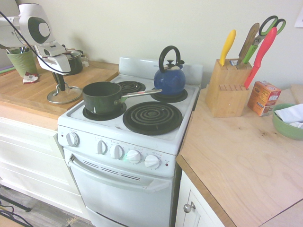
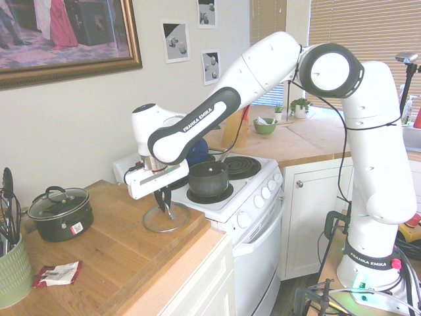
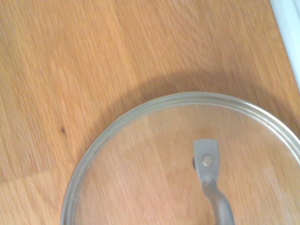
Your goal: Cover the lid of the pot
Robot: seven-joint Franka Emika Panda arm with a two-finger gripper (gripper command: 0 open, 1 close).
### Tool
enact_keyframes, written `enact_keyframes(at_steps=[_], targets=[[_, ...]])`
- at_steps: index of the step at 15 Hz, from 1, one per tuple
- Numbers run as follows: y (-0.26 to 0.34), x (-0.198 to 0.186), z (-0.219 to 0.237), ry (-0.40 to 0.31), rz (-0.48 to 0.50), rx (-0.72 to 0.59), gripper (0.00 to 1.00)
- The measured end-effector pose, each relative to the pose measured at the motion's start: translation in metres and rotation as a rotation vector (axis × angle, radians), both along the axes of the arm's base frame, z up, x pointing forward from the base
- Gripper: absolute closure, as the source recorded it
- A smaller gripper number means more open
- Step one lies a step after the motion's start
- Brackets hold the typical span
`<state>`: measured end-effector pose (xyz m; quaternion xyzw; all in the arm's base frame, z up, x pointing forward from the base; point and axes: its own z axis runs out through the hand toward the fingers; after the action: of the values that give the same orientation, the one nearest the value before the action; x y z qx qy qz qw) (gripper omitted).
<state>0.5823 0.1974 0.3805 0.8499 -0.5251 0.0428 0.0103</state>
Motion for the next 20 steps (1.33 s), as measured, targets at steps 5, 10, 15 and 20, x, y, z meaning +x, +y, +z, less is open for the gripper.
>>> enact_keyframes(at_steps=[5,10,15,20], targets=[[-0.012,-0.009,0.069,-0.088,-0.025,0.026,1.00],[-0.061,-0.013,0.131,-0.130,-0.106,0.050,1.00],[-0.114,-0.001,0.141,-0.127,-0.204,0.052,1.00],[-0.165,0.001,0.133,-0.104,-0.282,0.047,1.00]])
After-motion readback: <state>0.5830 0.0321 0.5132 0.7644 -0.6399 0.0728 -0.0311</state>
